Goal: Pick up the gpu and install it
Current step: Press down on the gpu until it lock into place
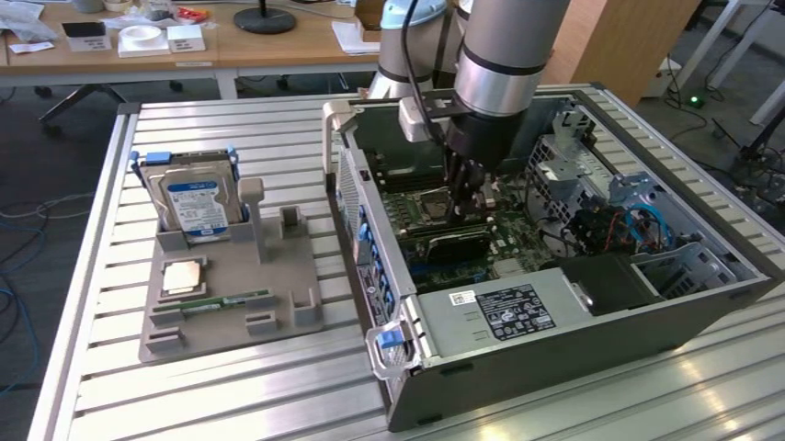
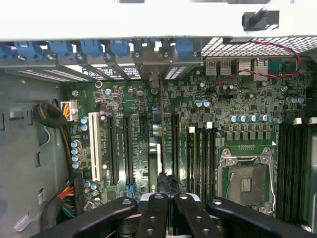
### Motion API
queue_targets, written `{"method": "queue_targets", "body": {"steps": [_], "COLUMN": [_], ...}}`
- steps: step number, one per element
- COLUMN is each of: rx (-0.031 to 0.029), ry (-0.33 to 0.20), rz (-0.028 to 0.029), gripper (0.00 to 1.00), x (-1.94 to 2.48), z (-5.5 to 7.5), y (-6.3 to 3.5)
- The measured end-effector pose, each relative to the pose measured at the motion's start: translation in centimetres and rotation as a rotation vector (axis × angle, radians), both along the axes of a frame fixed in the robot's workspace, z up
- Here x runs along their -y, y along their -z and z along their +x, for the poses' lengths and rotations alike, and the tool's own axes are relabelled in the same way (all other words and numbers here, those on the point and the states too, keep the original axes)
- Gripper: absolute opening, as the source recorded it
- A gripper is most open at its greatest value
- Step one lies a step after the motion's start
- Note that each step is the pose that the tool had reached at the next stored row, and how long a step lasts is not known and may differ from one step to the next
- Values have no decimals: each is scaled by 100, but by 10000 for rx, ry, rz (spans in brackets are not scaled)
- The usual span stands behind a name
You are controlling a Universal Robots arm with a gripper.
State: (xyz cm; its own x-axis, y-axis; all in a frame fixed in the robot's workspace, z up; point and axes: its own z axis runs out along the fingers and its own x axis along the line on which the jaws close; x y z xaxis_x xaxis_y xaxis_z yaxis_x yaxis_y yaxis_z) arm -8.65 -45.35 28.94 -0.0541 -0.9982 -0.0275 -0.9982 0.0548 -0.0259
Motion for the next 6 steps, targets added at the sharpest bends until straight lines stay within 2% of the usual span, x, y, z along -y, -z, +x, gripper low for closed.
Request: {"method": "queue_targets", "body": {"steps": [6], "rx": [0], "ry": [0], "rz": [0], "gripper": [11], "x": [0], "z": [0], "y": [0]}}
